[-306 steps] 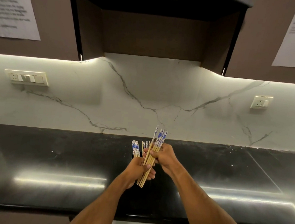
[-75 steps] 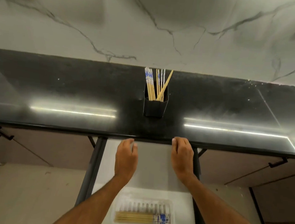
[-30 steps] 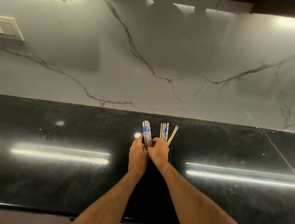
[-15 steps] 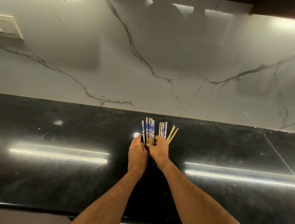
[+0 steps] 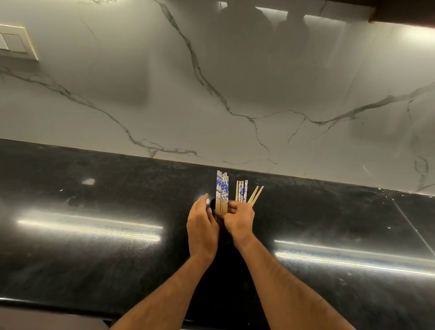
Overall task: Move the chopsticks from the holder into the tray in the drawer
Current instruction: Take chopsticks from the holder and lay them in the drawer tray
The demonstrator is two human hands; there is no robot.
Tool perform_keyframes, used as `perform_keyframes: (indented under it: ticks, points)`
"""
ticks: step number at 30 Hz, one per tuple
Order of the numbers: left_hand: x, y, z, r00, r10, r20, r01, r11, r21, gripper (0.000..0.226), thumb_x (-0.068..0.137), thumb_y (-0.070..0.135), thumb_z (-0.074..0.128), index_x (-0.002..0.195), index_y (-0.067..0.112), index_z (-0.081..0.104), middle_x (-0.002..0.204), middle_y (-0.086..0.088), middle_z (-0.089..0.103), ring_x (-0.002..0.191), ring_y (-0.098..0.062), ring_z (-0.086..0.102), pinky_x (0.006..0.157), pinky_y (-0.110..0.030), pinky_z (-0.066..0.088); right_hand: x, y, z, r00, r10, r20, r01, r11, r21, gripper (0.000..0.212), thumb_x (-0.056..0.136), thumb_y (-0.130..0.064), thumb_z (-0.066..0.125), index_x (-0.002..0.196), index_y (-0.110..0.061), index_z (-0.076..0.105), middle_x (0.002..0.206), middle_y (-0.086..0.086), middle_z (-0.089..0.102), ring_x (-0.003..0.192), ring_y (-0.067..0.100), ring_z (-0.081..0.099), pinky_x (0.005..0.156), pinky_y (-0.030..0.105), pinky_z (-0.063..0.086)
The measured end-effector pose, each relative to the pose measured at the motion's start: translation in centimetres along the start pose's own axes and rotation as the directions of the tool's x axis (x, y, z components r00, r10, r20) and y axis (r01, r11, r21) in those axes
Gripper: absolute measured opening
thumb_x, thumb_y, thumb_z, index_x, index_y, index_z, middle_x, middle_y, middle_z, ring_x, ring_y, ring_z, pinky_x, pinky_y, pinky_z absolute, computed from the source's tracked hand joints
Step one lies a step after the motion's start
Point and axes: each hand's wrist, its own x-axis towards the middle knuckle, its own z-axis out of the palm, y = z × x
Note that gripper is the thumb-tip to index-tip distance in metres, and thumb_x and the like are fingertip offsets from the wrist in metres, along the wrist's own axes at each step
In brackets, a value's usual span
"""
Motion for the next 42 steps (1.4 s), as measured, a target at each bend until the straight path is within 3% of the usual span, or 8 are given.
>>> perform_keyframes:
  ticks: [6, 10, 15, 18, 25, 32, 38, 42]
  points:
    - [1.2, 1.1, -0.6, 0.999, 0.017, 0.037, -0.013, 0.994, -0.111, 0.041, 0.099, 0.003, 0.057, 0.14, 0.002, 0.055, 0.137, -0.015, 0.062, 0.128, -0.023, 0.059, 0.11, -0.032, 0.046, -0.6, -2.2, -1.0, 0.99, -0.119, -0.07, 0.126, 0.986, 0.109, 0.038, 0.079, -0.005, 0.084, 0.115, -0.008, 0.074, 0.105, 0.005, 0.078, 0.095, 0.012, 0.074, 0.091, 0.033, 0.061]
    - [2.1, 2.7, -1.2, 0.987, 0.021, 0.16, 0.033, 0.944, -0.329, 0.031, 0.1, 0.012, 0.06, 0.13, 0.005, 0.063, 0.115, -0.006, 0.072, 0.106, -0.013, 0.07, 0.093, -0.027, 0.057, -1.3, -4.8, -2.7, 0.973, -0.205, -0.106, 0.226, 0.94, 0.255, 0.036, 0.08, -0.003, 0.082, 0.115, -0.011, 0.075, 0.097, -0.004, 0.078, 0.077, -0.003, 0.074, 0.071, 0.014, 0.059]
    - [3.4, 4.6, -2.4, 0.908, 0.047, 0.415, 0.18, 0.853, -0.489, 0.023, 0.102, 0.011, 0.057, 0.122, 0.004, 0.066, 0.105, -0.009, 0.075, 0.098, -0.018, 0.073, 0.087, -0.033, 0.059, -2.8, -7.5, -5.4, 0.957, -0.278, -0.085, 0.289, 0.884, 0.367, 0.03, 0.083, -0.004, 0.08, 0.112, -0.011, 0.076, 0.091, 0.002, 0.08, 0.074, 0.018, 0.079, 0.064, 0.029, 0.064]
    - [3.5, 5.9, -3.8, 0.84, 0.07, 0.537, 0.25, 0.83, -0.499, 0.02, 0.102, 0.013, 0.056, 0.113, 0.002, 0.068, 0.094, -0.014, 0.077, 0.087, -0.025, 0.076, 0.077, -0.034, 0.06, -3.9, -8.3, -7.0, 0.944, -0.321, -0.077, 0.327, 0.875, 0.357, 0.029, 0.084, -0.004, 0.08, 0.112, -0.01, 0.075, 0.095, 0.005, 0.08, 0.083, 0.018, 0.079, 0.07, 0.033, 0.064]
    - [0.7, 8.7, -6.9, 0.781, 0.077, 0.62, 0.277, 0.847, -0.454, 0.016, 0.101, 0.008, 0.057, 0.102, -0.002, 0.07, 0.089, -0.016, 0.077, 0.085, -0.027, 0.076, 0.084, -0.039, 0.06, -7.7, -9.0, -10.1, 0.896, -0.445, -0.003, 0.423, 0.849, 0.315, 0.034, 0.081, -0.002, 0.081, 0.114, -0.008, 0.073, 0.098, 0.005, 0.079, 0.088, 0.015, 0.078, 0.084, 0.044, 0.064]
    - [-4.2, 9.3, -9.4, 0.755, -0.008, 0.655, 0.366, 0.834, -0.412, 0.016, 0.098, 0.003, 0.058, 0.108, 0.005, 0.071, 0.091, -0.013, 0.078, 0.09, -0.026, 0.077, 0.089, -0.041, 0.061, -11.1, -10.1, -13.4, 0.813, -0.575, 0.089, 0.51, 0.778, 0.366, 0.098, 0.081, 0.009, 0.077, 0.158, -0.025, 0.027, 0.114, 0.01, 0.075, 0.098, 0.024, 0.077, 0.087, 0.039, 0.062]
    - [-6.4, 9.9, -11.6, 0.69, 0.038, 0.723, 0.365, 0.844, -0.393, 0.019, 0.1, 0.003, 0.055, 0.111, 0.005, 0.07, 0.096, -0.014, 0.077, 0.094, -0.027, 0.076, 0.087, -0.038, 0.061, -14.1, -10.5, -15.4, 0.765, -0.629, 0.136, 0.572, 0.761, 0.305, 0.081, 0.077, 0.009, 0.08, 0.145, -0.023, 0.048, 0.111, 0.014, 0.074, 0.095, 0.025, 0.077, 0.087, 0.047, 0.062]
    - [-7.3, 10.3, -13.1, 0.622, 0.096, 0.777, 0.365, 0.843, -0.396, 0.02, 0.102, 0.007, 0.053, 0.115, 0.004, 0.068, 0.1, -0.016, 0.077, 0.098, -0.03, 0.075, 0.089, -0.041, 0.06, -15.9, -10.3, -16.1, 0.774, -0.626, 0.1, 0.571, 0.757, 0.319, 0.075, 0.075, 0.01, 0.081, 0.136, -0.026, 0.054, 0.111, 0.013, 0.074, 0.092, 0.026, 0.078, 0.083, 0.042, 0.063]
